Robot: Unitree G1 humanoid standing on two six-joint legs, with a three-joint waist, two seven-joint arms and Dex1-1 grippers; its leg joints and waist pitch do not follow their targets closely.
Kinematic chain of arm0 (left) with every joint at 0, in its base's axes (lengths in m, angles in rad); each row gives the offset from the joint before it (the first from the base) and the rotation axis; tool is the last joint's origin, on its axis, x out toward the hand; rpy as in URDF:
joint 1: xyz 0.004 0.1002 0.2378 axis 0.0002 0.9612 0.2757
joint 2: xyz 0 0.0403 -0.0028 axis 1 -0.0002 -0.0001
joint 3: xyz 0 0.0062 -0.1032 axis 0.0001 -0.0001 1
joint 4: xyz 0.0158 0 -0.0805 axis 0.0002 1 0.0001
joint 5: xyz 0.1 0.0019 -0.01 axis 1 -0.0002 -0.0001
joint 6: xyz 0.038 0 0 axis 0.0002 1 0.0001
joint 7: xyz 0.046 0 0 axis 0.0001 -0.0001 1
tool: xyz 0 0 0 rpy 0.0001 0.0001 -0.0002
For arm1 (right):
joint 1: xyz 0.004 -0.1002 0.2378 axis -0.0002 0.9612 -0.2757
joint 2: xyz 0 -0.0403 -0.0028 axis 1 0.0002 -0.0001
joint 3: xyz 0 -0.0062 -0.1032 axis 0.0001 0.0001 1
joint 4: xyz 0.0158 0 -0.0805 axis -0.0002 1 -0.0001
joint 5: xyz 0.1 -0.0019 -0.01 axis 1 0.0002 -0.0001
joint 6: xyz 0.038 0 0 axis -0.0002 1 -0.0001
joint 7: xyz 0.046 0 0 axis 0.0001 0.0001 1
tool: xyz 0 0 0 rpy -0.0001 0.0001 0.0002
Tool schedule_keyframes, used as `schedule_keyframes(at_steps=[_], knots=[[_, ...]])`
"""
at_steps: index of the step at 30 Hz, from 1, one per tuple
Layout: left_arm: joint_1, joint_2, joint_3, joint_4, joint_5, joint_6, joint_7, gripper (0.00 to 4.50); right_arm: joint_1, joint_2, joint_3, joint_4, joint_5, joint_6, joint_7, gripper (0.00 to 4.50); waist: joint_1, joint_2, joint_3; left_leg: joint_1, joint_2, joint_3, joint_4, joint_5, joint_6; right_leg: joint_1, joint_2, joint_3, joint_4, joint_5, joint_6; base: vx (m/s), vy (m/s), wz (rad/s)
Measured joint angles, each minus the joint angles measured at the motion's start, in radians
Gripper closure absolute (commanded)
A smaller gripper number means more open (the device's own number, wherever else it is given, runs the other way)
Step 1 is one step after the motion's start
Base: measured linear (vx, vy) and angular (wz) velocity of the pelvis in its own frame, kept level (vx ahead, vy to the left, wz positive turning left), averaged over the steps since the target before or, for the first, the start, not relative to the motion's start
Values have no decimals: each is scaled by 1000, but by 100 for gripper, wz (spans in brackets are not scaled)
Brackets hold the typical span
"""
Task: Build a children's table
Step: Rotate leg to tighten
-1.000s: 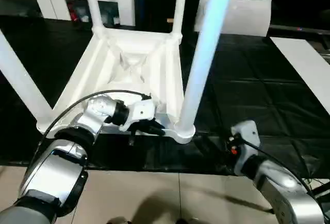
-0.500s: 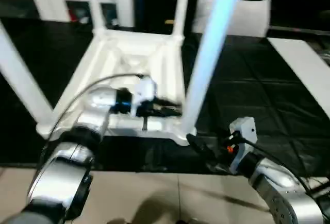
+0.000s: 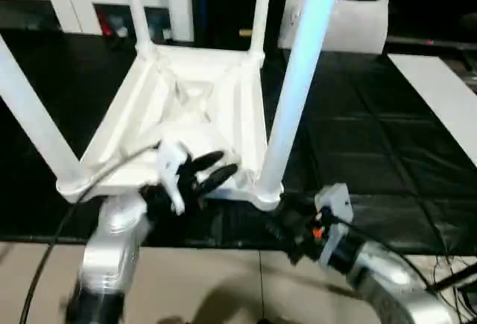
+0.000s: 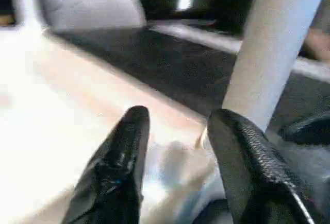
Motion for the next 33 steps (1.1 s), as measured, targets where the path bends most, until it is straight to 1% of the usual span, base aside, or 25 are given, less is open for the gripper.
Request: schedule_keyframes(at_steps=[1,2,3,4,5,8,10,12,13,15,17,19,20,21,22,23,24,25,26,27,28,29,30,31,33], knots=[[71,-14,15,-39,24,0,43,214,13,8,8,4,-2,-11,-3,0,-7,-1,0,-1,1,-1,0,0,0,0,0,-2,-2,0,0,0,0,0],[114,-23,22,-61,35,1,68,204,28,14,14,4,-2,-19,-5,0,-9,-1,0,-2,2,-3,0,0,0,1,0,-6,-6,0,0,0,0,0],[146,-24,23,-80,48,9,87,204,35,20,24,9,-2,-20,-5,0,-11,-1,0,0,4,-5,0,0,0,2,1,-11,-11,0,0,0,0,0],[173,-27,28,-109,55,22,107,189,38,27,36,16,-2,-23,-5,0,-11,-1,0,-3,6,-6,0,0,0,2,1,-16,-16,0,0,0,0,0],[189,-28,30,-137,55,36,126,189,38,31,45,21,-2,-32,-4,0,-11,-1,0,-4,7,-6,1,0,0,4,1,-19,-18,0,0,0,0,0],[227,-44,42,-218,54,47,184,172,36,48,61,44,-2,-56,-5,0,-13,2,0,1,9,-7,1,0,0,14,1,-23,-27,0,0,0,0,0],[242,-49,43,-235,54,49,210,153,32,50,61,54,-3,-62,-7,0,-18,8,3,3,9,-13,1,0,1,22,1,-30,-40,0,1,0,0,0],[256,-53,40,-245,55,53,222,139,29,50,61,62,-3,-65,-9,0,-21,10,3,0,11,-18,0,0,1,29,1,-38,-50,0,0,0,0,0],[256,-61,38,-245,57,60,234,129,26,52,61,73,-4,-70,-12,0,-22,9,2,-9,11,-18,1,2,4,28,0,-40,-51,0,0,0,0,0],[256,-73,37,-248,60,66,250,112,26,55,61,78,-15,-78,-22,0,-23,6,-2,-17,11,-17,4,5,8,21,0,-40,-51,7,-1,0,0,0],[255,-83,36,-254,60,74,270,89,26,57,61,80,-17,-84,-26,0,-24,4,-2,-21,12,-17,11,6,10,17,-1,-41,-51,17,0,0,0,0],[258,-84,34,-263,60,85,292,79,25,58,62,81,-19,-90,-30,0,-25,5,-1,-16,12,-18,11,6,9,18,-4,-47,-52,16,2,0,0,0],[261,-85,34,-266,60,86,301,71,25,58,61,83,-19,-96,-31,0,-29,9,3,-9,14,-20,10,5,9,22,-4,-55,-60,15,3,0,0,0],[265,-88,34,-272,60,86,308,71,23,57,61,86,-20,-99,-31,0,-42,16,7,-3,19,-28,9,4,8,38,-4,-76,-75,13,6,0,0,0],[273,-89,35,-281,60,86,318,51,21,58,62,92,-21,-104,-31,0,-47,31,14,1,30,-30,4,4,7,57,-3,-92,-84,7,11,-66,4,-3],[269,-86,35,-293,60,84,325,51,22,59,61,92,-23,-110,-31,0,-32,27,17,0,28,-21,0,4,7,50,-9,-80,-5,-44,5,-66,4,-3],[269,-85,36,-297,60,81,329,42,24,59,62,100,-25,-113,-32,0,-24,5,13,3,23,-3,2,4,6,55,-20,-47,51,-70,1,0,0,0],[276,-88,38,-299,60,79,333,28,18,58,62,112,-26,-119,-32,0,-11,-17,7,11,15,7,6,2,2,48,-25,-16,70,-90,28,66,-116,-1],[300,-98,37,-299,60,79,337,19,10,56,61,120,-29,-121,-33,0,6,-22,6,16,5,-2,11,-14,-10,38,-26,-12,75,-95,26,66,-116,-1],[318,-102,37,-298,60,79,341,9,3,55,61,120,-30,-122,-33,0,11,-14,6,10,-1,-17,27,-31,-5,36,-30,-21,70,-97,25,48,-79,-19],[326,-103,33,-298,60,79,346,9,-2,52,60,120,-31,-125,-32,0,15,-1,3,-2,-5,-31,18,-33,-3,38,-28,-26,67,-96,25,0,0,0],[326,-100,34,-299,60,79,351,3,-2,51,61,123,-32,-127,-32,0,15,5,1,-7,-5,-32,10,-24,-11,37,-26,-27,64,-96,24,0,0,0],[324,-97,36,-300,60,78,356,3,-2,51,62,127,-33,-129,-30,0,14,6,-1,-8,-2,-33,7,-23,-13,39,-20,-26,57,-95,23,56,-13,-2],[321,-96,36,-302,60,77,359,3,-2,52,62,128,-33,-129,-30,0,12,4,-2,-8,0,-32,5,-23,-13,39,-16,-23,53,-93,20,0,0,0],[321,-93,36,-302,60,77,367,3,-10,51,67,129,-33,-133,-26,0,8,1,-4,-10,0,-30,6,-13,-12,40,-15,-20,52,-82,17,0,0,0]])
